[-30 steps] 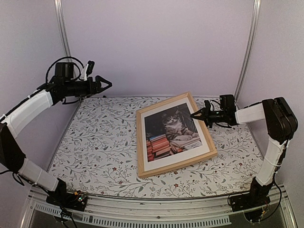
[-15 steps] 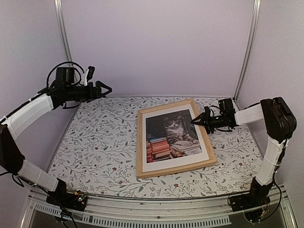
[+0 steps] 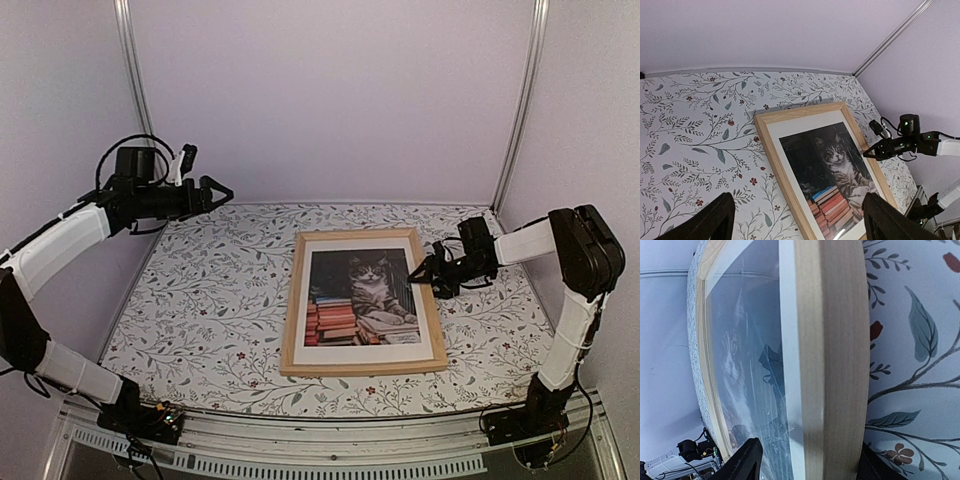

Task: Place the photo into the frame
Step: Place the photo frame at the center of the board.

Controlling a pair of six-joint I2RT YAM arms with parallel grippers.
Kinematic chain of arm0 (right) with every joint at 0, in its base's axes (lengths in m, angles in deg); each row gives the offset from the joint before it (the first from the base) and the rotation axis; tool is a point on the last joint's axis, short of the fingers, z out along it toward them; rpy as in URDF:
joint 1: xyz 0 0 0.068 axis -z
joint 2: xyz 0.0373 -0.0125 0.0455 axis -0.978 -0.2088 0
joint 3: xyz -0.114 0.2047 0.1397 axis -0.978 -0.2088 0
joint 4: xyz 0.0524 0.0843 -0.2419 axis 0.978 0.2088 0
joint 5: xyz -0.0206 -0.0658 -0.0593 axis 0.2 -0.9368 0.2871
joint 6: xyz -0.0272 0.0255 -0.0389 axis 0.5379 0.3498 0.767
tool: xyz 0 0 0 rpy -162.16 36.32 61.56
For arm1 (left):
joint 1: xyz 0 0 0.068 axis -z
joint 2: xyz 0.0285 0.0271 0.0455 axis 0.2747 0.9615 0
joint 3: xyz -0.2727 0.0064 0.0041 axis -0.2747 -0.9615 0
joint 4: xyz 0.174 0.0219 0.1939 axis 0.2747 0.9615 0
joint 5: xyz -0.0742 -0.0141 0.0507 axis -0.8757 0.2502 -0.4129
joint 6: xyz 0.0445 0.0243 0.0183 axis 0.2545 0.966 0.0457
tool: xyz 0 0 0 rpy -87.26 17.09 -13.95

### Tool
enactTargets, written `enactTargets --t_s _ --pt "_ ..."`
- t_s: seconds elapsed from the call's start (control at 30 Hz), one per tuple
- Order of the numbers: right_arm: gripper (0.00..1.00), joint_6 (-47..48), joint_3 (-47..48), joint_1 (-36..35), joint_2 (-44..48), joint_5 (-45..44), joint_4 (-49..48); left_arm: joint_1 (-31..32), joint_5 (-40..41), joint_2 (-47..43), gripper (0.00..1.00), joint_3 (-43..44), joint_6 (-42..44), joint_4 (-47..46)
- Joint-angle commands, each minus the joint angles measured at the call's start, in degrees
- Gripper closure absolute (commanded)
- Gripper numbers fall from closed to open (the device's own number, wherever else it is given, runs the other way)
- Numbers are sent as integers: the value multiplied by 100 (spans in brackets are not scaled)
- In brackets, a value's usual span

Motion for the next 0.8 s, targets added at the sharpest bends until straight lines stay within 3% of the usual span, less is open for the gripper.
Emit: enactTargets --t_s 0.0,0.4,0.77 --pt "39 423 11 17 386 -379 366 -8 331 -195 8 -74 165 -36" --pt "37 1114 360 17 1022 -1972 1438 -18 1559 -306 2 131 634 479" --pt "27 1809 1241 -472 1860 -3412 2306 -63 3274 -533 0 165 747 694"
